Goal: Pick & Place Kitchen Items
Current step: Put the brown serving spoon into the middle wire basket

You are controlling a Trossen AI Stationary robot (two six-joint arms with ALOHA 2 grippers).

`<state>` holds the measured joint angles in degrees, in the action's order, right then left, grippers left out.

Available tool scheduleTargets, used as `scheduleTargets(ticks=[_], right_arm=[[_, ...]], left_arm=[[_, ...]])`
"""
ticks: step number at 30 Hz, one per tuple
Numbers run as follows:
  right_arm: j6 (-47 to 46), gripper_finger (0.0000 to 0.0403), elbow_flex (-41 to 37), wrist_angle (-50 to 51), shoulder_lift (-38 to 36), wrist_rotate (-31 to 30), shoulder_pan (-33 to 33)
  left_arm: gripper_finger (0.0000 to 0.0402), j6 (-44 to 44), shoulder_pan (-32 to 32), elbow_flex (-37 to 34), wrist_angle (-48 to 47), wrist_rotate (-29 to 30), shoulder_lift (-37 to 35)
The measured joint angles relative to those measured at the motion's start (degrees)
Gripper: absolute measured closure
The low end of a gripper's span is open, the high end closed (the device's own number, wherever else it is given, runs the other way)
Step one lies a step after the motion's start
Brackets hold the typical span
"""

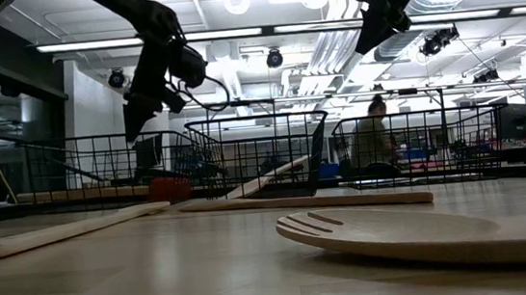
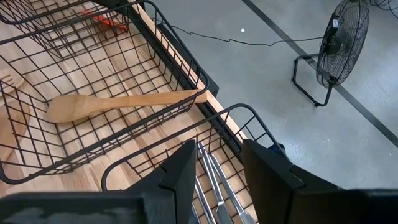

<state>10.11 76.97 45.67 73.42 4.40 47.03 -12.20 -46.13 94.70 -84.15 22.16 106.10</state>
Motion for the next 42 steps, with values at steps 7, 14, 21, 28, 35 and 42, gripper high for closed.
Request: scheduleTargets(ticks=[7,14,21,28,35,42], right_arm=[[0.1,0.028,0.0,0.9,0.0,0.1,0.0],[-1.9,0.028,0.0,1.0,0.0,0.2,0.0],[-3.9,0.028,0.0,1.2,0.0,4.0,0.0],[-3.9,0.028,0.0,2.0,0.0,8.3,0.0],[-3.9,0.028,0.0,3.0,0.0,11.2,0.0],[-4.6,0.028,0.0,6.6,0.0,18.2,-0.7]], left_arm=[[0.0263,3.6,0.0,3.6,-1.6,4.1,-1.7],[0.0263,14.9,0.7,7.2,-5.6,-0.2,-5.7],[0.0263,27.3,4.8,7.7,-6.0,-7.9,-10.1],[0.0263,37.3,11.4,7.7,-5.9,-12.1,-11.5],[0.0263,47.7,20.4,7.7,-5.9,-13.5,-11.5],[0.0263,50.4,28.2,7.7,-5.9,-9.3,-11.5]])
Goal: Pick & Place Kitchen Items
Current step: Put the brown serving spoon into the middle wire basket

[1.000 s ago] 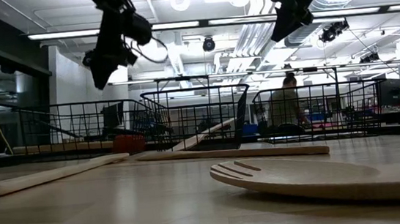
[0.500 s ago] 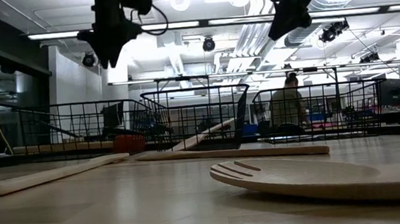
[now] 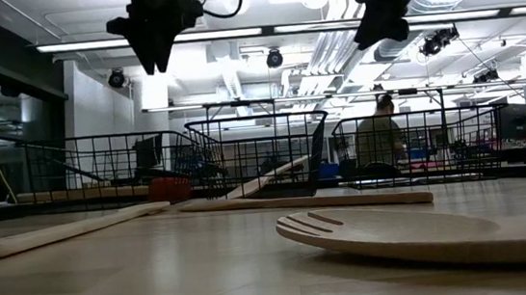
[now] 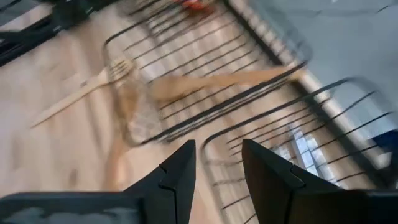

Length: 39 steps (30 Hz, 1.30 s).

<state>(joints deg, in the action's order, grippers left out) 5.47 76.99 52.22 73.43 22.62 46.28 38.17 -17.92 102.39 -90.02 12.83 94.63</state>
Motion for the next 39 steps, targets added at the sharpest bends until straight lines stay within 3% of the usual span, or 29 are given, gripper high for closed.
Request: scheduleTargets(ticks=[7,12,23,28,34,39], right_arm=[[0.1,0.028,0.0,10.1,0.0,1.3,-7.1],[-5.5,0.028,0.0,13.7,0.0,-3.0,-16.5],[-23.9,0.0277,-3.9,6.6,1.7,-11.2,-37.9],[-31.6,0.0242,-8.1,2.2,4.2,-13.7,-44.0],[-34.3,0.0178,-9.3,-1.1,9.8,-19.0,-49.1],[-36.9,0.0163,-9.3,-3.3,14.9,-21.1,-51.9]], left_arm=[[0.0263,-3.8,2.5,0.0,0.0,6.1,0.0],[0.0263,-10.9,2.5,0.0,0.0,6.5,0.0],[0.0263,-21.7,2.5,-0.1,0.1,6.5,0.0],[0.0263,-26.1,2.6,-0.9,0.2,6.5,-0.1],[0.0263,-25.7,2.6,-13.7,6.0,6.6,-9.3],[0.0263,-24.0,3.2,-27.3,17.6,0.5,-21.2]])
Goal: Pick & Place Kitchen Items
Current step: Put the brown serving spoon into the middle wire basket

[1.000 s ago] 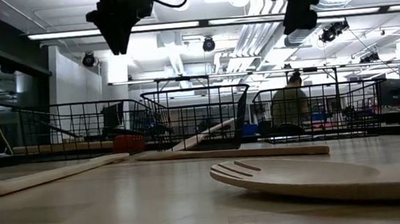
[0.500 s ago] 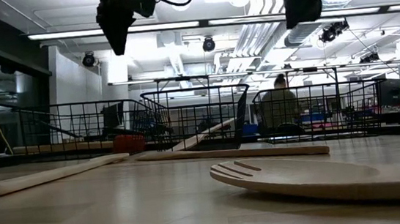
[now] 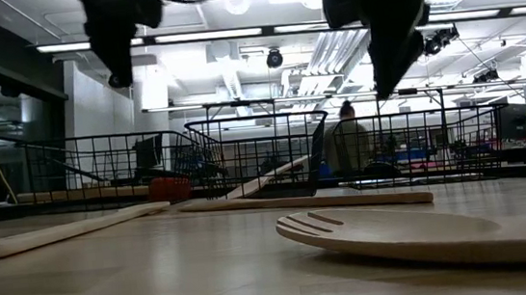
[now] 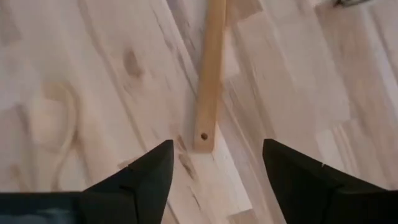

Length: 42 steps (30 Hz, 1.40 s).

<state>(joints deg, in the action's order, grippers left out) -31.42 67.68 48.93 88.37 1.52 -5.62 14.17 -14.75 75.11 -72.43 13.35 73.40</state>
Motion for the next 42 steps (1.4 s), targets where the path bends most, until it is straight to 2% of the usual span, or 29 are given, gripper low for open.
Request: scheduleTargets(ticks=[5,11,14,18,24,36,42], right_arm=[[-0.8,0.0163,0.0,-1.8,6.5,-0.2,-2.4],[-6.0,0.0162,0.0,-6.7,13.5,0.6,-3.3],[-9.2,0.0163,0.0,-8.0,15.7,1.7,-3.0],[-11.5,0.0169,0.0,-7.8,18.0,3.4,-2.5],[-11.4,0.0181,0.0,-7.5,19.2,2.9,-1.6],[-7.4,0.0228,0.3,-5.5,22.9,0.5,-2.6],[-6.4,0.0286,0.3,-4.1,23.1,0.7,-2.6]], left_arm=[[0.0263,-0.4,3.5,-12.1,13.0,-2.3,-12.9],[0.0263,1.4,8.3,-25.3,29.8,-3.8,-28.7],[0.0263,2.6,10.1,-29.8,34.5,-3.9,-35.1],[0.0263,3.2,11.1,-33.0,36.3,-3.8,-41.0],[0.0263,3.6,11.0,-33.7,34.8,-3.8,-44.5],[0.0263,3.7,11.0,-33.7,33.1,-3.6,-43.9],[0.0263,3.7,11.0,-33.7,32.8,-3.6,-43.9]])
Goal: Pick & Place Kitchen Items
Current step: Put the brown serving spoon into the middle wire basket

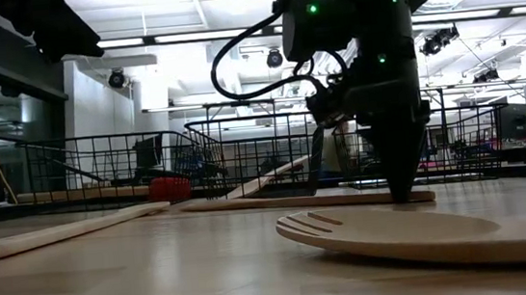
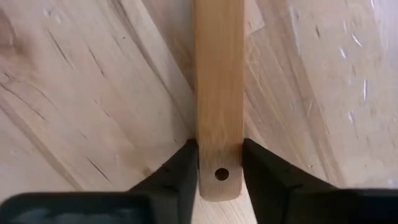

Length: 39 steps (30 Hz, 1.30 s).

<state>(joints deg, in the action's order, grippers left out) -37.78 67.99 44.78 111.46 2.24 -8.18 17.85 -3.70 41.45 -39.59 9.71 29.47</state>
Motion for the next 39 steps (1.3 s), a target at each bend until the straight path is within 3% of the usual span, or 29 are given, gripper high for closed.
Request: scheduleTargets(ticks=[3,10,16,19,23,30,34,39], right_arm=[[0.5,0.0321,0.0,0.5,0.0,0.8,0.0],[0.7,0.0321,-0.1,0.9,-1.3,4.3,0.2],[2.0,0.0321,-0.5,4.5,-8.2,10.6,-0.2],[3.6,0.0321,-0.3,6.2,-12.5,10.8,-0.3],[4.9,0.0321,-0.3,6.7,-19.2,9.5,-0.5],[5.9,0.0321,-0.3,6.5,-30.2,-1.1,2.5],[10.4,0.0321,-0.3,4.9,-34.0,-5.4,7.3],[19.6,0.0321,-0.3,0.6,-35.4,-4.6,15.1]], left_arm=[[0.0263,0.0,0.0,0.0,0.0,0.0,0.0],[0.0263,0.0,0.0,0.0,0.0,0.0,0.0],[0.0263,0.0,0.0,0.0,0.0,0.0,0.0],[0.0263,0.1,0.0,0.0,0.0,0.2,0.0],[0.0263,0.5,0.0,0.0,0.7,0.4,0.0],[0.0263,0.6,0.0,0.0,8.0,3.3,1.4],[0.0263,-0.4,0.0,0.0,13.5,6.5,4.1],[0.0263,-2.9,0.0,0.0,23.2,7.1,10.0]])
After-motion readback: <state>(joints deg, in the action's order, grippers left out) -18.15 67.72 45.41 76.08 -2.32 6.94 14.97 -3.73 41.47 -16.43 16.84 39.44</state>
